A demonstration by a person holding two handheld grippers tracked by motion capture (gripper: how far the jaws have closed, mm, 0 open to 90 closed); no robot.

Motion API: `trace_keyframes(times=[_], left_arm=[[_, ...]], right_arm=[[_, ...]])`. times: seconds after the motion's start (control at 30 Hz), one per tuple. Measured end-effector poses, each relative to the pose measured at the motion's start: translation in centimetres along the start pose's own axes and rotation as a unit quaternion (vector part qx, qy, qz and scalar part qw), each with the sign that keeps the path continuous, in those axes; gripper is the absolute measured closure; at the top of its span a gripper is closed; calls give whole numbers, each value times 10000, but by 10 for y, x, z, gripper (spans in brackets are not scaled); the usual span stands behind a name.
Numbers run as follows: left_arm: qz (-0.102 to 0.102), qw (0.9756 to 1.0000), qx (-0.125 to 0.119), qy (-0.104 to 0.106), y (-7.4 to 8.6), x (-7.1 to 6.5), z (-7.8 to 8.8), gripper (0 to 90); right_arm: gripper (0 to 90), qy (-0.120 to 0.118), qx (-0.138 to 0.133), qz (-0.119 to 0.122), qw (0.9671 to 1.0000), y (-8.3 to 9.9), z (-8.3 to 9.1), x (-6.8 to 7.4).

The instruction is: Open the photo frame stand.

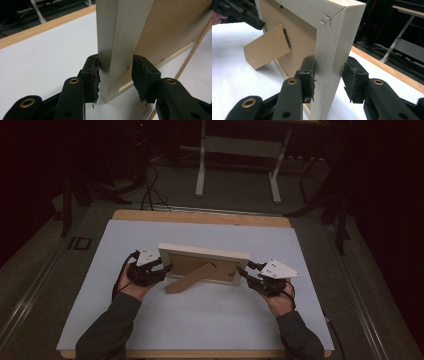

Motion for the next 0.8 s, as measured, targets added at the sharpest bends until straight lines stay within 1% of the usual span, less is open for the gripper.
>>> trace_keyframes(times=[0.1,0.2,0.23,0.3,0.37,0.43,0.53,0.6,0.67,0.7,0.77,0.8], left_arm=[[44,10000,-22,10,1,-1,0,585],[83,9999,-41,43,3,-1,1,589],[103,9999,-48,73,4,-1,1,589],[129,9998,-57,117,4,-1,2,589],[152,9998,-52,139,5,-1,2,589],[188,9997,-18,156,5,-1,1,589],[269,9994,21,224,6,-1,0,583],[300,9993,25,199,6,0,1,581],[448,9988,31,216,9,1,3,572],[510,9984,13,251,10,1,6,567],[585,9974,-78,416,14,-2,13,567],[579,9970,-131,489,17,-4,17,567]], right_arm=[[630,-71,-3,-3,10000,1,0,0],[631,-264,-22,-22,9996,3,1,1],[622,-321,21,-39,9995,4,0,1],[598,-333,253,-34,9991,12,-6,1],[594,-390,445,-38,9982,22,-14,2],[599,-382,553,-83,9977,29,-20,2],[601,-393,622,-111,9972,33,-26,2],[604,-394,633,-66,9972,32,-27,3],[624,-319,689,43,9971,31,-27,3],[625,-258,708,88,9971,30,-28,3],[630,-268,753,74,9968,30,-28,2],[632,-282,758,78,9967,30,-28,2]])
Point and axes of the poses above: each handheld gripper's, and its own axes: z roughly backward along the jaws, y roughly out of its underside, x roughly to its left, the point moved 9 cm from there along -z, roughly forward along the jaws, and after that the axes turned 15 degrees about x, right-handed, at the moved point
